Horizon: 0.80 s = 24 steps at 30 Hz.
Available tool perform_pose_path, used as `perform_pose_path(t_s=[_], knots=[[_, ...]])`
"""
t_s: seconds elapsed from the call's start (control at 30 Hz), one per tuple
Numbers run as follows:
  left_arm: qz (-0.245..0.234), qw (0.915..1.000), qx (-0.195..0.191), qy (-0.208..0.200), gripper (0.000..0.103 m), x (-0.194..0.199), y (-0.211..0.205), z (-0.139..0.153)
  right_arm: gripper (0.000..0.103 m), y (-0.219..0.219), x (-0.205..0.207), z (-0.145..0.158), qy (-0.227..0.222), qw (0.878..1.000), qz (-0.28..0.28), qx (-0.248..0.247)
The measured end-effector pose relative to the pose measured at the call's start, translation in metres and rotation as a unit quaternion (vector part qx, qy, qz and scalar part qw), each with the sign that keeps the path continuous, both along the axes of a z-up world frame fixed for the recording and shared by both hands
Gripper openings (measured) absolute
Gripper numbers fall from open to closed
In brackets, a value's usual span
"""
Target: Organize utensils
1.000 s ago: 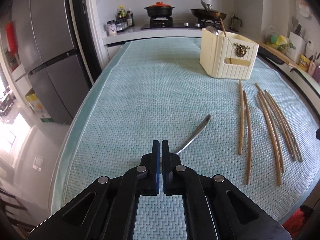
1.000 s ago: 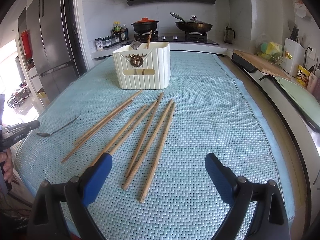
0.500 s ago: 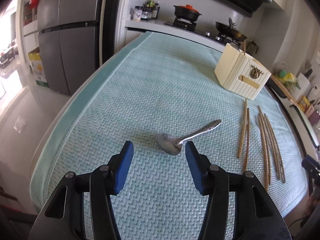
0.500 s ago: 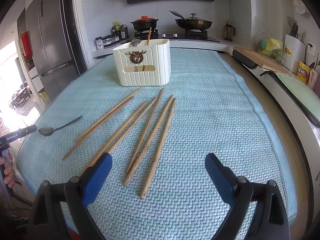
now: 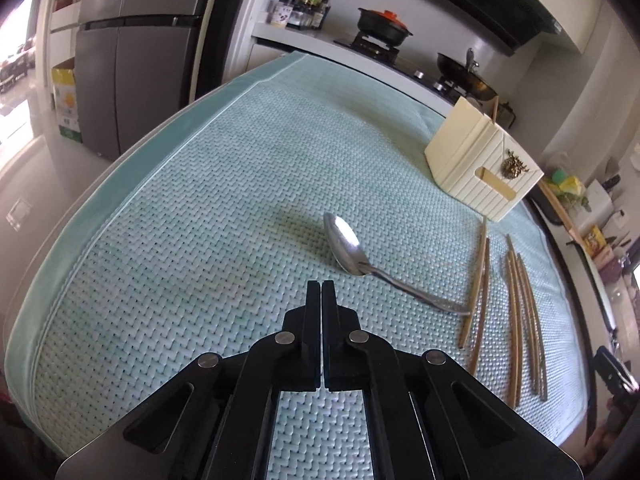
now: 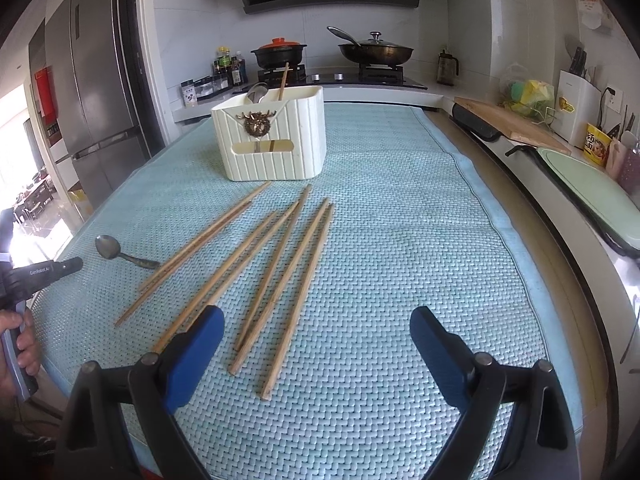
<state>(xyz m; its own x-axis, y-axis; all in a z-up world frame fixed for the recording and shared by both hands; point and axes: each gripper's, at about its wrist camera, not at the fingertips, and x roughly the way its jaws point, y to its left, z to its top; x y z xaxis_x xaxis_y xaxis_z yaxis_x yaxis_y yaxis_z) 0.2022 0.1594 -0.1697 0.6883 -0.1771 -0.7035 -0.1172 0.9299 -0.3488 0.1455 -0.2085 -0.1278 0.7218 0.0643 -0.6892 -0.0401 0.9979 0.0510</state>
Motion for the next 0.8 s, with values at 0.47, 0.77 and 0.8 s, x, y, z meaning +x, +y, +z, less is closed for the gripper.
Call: perform_pose_path(t_s=[0.47, 0.77, 0.8], knots=[[-0.058, 0.9955, -0.066, 0.037, 0.037, 0.072, 0.018, -0.015, 0.096, 0.013, 0.002, -0.005, 0.007, 1.0, 0.019, 0.001], [-0.123, 0.9901, -0.062, 0.027, 0.002, 0.095, -0.004, -0.017, 0.096, 0.006, 0.002, -0.004, 0.006, 1.0, 0.011, 0.001], [-0.126, 0.9899, -0.059, 0.024, 0.002, 0.094, -0.007, -0.015, 0.096, 0.004, 0.003, -0.004, 0.006, 1.0, 0.011, 0.001]])
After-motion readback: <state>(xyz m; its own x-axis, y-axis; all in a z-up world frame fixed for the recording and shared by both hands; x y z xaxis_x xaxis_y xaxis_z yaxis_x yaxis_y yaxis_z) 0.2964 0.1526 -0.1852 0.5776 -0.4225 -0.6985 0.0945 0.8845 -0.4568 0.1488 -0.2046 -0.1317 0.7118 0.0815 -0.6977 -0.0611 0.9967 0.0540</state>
